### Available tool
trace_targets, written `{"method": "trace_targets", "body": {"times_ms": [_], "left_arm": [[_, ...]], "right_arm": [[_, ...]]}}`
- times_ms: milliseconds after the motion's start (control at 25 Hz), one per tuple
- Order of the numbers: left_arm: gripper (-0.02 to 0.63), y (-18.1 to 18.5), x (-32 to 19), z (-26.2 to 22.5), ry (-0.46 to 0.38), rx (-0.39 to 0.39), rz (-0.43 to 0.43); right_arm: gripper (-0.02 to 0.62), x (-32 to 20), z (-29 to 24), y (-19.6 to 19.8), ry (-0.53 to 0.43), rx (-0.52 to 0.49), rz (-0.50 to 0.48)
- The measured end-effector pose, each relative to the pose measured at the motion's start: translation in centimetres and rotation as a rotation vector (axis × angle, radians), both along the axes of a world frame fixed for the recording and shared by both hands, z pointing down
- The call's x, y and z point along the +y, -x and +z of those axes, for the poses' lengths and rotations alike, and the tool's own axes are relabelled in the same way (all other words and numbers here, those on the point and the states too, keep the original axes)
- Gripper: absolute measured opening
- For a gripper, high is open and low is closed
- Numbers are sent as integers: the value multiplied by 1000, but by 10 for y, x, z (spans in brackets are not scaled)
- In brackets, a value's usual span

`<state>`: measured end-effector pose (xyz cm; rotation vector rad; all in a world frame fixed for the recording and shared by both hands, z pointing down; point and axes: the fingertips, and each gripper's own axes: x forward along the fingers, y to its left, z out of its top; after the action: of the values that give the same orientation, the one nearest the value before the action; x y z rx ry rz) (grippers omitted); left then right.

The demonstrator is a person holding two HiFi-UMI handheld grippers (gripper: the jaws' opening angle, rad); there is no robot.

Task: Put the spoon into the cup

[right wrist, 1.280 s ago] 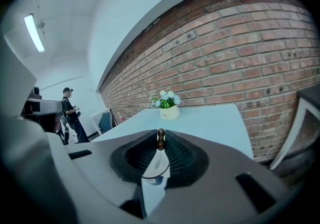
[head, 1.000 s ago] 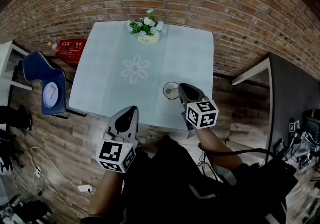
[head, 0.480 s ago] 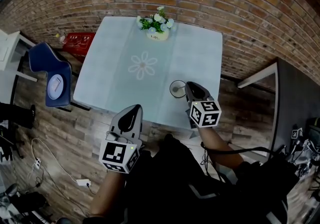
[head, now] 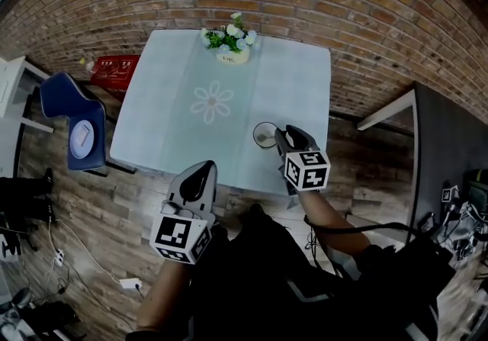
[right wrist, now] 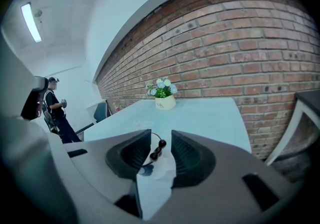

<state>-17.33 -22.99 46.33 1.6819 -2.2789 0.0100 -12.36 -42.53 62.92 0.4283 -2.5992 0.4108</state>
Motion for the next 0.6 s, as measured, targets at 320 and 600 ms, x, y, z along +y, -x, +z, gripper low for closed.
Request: {"method": "trace_targets", "body": {"times_ms": [320, 600], "left_arm": [[10, 0, -11, -28, -45, -13, 132], [9, 16, -21, -41, -71, -22, 238]], "right_arm": [[135, -2, -44, -9, -52, -26, 73], [118, 2, -107, -17, -118, -82, 142]]}}
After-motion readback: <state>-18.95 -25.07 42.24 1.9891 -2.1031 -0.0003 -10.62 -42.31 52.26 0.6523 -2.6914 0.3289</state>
